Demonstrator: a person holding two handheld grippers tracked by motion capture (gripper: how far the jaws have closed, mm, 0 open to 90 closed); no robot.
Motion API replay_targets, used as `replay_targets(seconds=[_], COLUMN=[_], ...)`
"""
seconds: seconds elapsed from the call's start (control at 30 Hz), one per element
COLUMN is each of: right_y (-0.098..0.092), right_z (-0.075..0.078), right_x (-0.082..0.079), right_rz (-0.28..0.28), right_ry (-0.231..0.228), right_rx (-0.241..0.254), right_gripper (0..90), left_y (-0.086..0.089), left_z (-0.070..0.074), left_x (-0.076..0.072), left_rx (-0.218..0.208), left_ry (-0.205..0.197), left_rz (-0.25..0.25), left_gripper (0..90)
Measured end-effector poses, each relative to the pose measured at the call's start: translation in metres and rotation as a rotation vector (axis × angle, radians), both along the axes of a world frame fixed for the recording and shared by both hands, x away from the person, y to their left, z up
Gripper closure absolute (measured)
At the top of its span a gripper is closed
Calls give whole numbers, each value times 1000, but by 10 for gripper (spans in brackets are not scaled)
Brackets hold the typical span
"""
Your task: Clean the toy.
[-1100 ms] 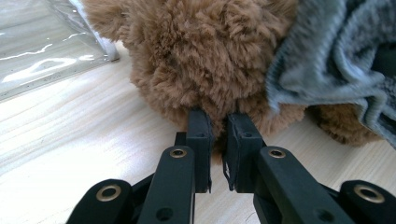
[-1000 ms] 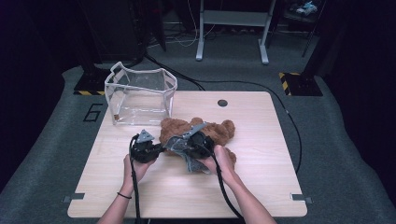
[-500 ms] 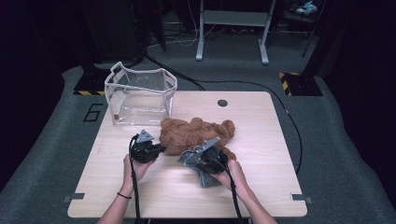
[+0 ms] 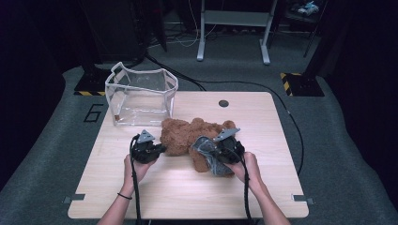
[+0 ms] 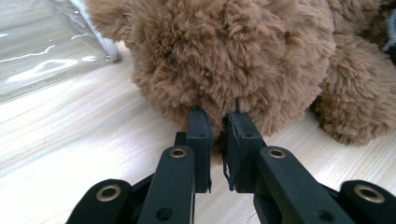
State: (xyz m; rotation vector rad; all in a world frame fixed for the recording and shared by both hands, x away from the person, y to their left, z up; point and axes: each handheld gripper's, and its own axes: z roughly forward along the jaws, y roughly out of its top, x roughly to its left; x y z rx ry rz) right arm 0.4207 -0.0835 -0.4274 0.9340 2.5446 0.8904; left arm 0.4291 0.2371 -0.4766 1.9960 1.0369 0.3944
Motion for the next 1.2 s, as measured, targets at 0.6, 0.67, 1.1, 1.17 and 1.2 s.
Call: replay_targets(seconds=[0.6,0.67,1.1,1.17,1.2], right_y=[-58,-64,-98,-91,-85], right_z=[-25,-21,-7,-10,-14], right_x=[-21,-21,31,38,44], right_rz=[-79,-87,-280,-272,-262], right_ry=[111,108,46,67,74], right_rx=[31,28,242,239,232], right_gripper=[755,754,753,753,754], left_y=[2,2,0,-1,-1], left_z=[-1,0,0,0,0], left_x=[1,1,0,0,0], left_rx=[3,6,10,18,21], left_ry=[-1,4,3,3,3], left_rz=[-4,-4,-5,-11,-12], left_gripper=[810,811,812,813,813])
